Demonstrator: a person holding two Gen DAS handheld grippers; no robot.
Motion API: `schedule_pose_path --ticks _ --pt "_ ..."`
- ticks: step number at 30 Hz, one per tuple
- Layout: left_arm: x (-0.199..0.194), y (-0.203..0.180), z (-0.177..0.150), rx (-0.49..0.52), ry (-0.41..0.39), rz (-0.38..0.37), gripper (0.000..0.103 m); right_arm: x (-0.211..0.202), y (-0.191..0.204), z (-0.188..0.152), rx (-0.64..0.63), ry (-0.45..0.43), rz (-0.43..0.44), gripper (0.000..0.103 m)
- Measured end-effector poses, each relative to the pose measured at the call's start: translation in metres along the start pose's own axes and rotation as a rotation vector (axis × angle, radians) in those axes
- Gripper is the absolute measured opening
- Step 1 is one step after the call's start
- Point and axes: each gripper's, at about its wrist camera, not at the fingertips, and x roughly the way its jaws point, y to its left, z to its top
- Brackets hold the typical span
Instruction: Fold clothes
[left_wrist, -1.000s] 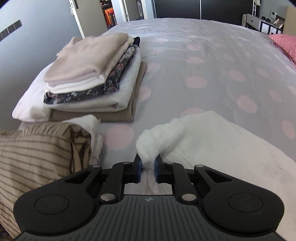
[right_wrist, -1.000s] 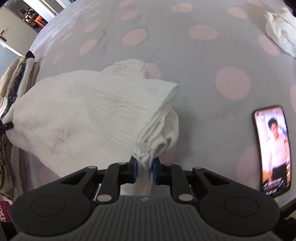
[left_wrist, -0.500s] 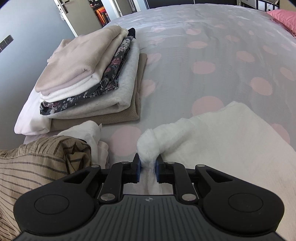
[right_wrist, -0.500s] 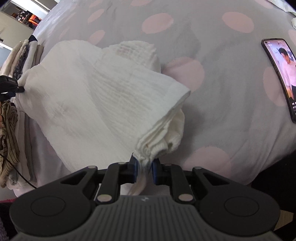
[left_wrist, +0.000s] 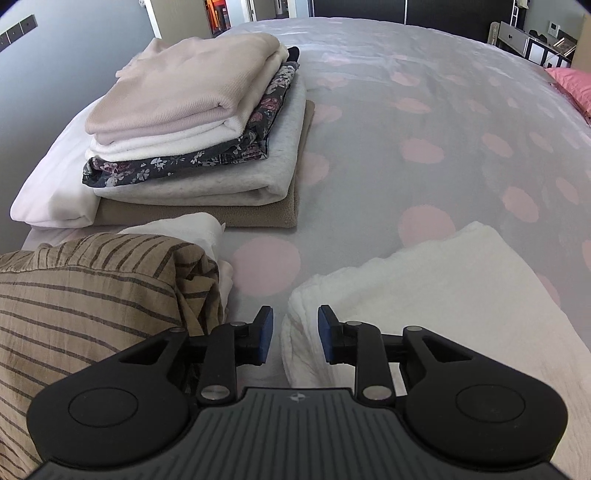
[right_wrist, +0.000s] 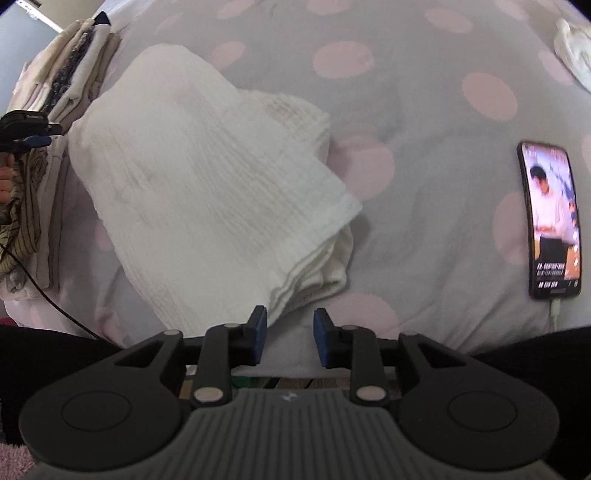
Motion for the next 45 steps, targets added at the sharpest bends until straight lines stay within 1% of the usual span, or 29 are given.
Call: schedule_pose_path --ticks 5,8,11,12,13,16,18,20,24,26,29,30,32,34,36,39,42,43,44,45 --pt "0.013 -0.001 0.004 -0.021 0.017 -0.027 0.025 -0.01 0.019 0.055 -0.112 -0.089 -0.048 0.032" --pt "0.021 -0.004 0.007 -0.015 0.017 -0.039 0.025 -0.004 0.027 0.092 -0.135 -0.1 -0.053 0.033" --pt "0.032 -0.008 0.007 -0.002 0.039 -0.012 0.025 0.007 0.037 0.123 -0.176 -0.095 -0.054 0.033" --pt "0.035 -0.005 0.007 -0.018 0.047 -0.007 0.024 0.011 0.041 0.133 -0.192 -0.095 -0.063 0.033" --pt "0.036 -0.002 0.007 -0.043 0.056 -0.004 0.014 0.016 0.044 0.142 -0.207 -0.096 -0.071 0.033" --pt "0.04 0.009 0.007 -0.11 0.077 -0.006 0.002 0.029 0.052 0.178 -0.255 -0.1 -0.085 0.033" --pt "0.039 0.015 0.007 -0.131 0.076 -0.023 0.001 0.04 0.058 0.206 -0.277 -0.113 -0.07 0.033" --pt "0.039 0.016 0.007 -0.127 0.08 -0.024 0.001 0.05 0.068 0.234 -0.296 -0.133 -0.044 0.033" --pt "0.048 0.007 0.002 -0.055 0.112 0.007 0.001 0.076 0.092 0.287 -0.316 -0.166 0.022 0.033" --pt "0.054 0.003 -0.001 -0.025 0.128 0.022 0.001 0.092 0.102 0.31 -0.311 -0.15 0.073 0.033" --pt "0.061 -0.001 -0.005 0.011 0.131 0.025 0.001 0.118 0.117 0.341 -0.291 -0.117 0.147 0.034" --pt "0.063 -0.002 -0.006 0.023 0.131 0.025 0.001 0.127 0.121 0.35 -0.29 -0.108 0.169 0.038" --pt "0.067 -0.005 -0.008 0.046 0.131 0.029 0.001 0.147 0.129 0.367 -0.269 -0.098 0.199 0.04" --pt "0.07 -0.006 -0.007 0.051 0.133 0.03 0.001 0.167 0.134 0.383 -0.248 -0.061 0.252 0.043" --pt "0.071 -0.006 -0.006 0.051 0.136 0.029 0.001 0.19 0.137 0.398 -0.199 0.0 0.304 0.043" --pt "0.072 -0.005 -0.005 0.046 0.141 0.024 0.001 0.219 0.144 0.407 -0.159 0.107 0.33 0.043" --pt "0.073 -0.004 -0.005 0.042 0.146 0.023 0.001 0.221 0.155 0.403 -0.229 0.148 0.327 0.043" --pt "0.073 -0.004 -0.005 0.04 0.147 0.022 0.001 0.22 0.157 0.401 -0.245 0.176 0.321 0.037" --pt "0.074 -0.004 -0.005 0.039 0.148 0.022 0.001 0.22 0.159 0.398 -0.256 0.208 0.313 0.026" --pt "0.074 -0.004 -0.005 0.041 0.148 0.024 0.001 0.216 0.159 0.394 -0.271 0.204 0.303 0.01"
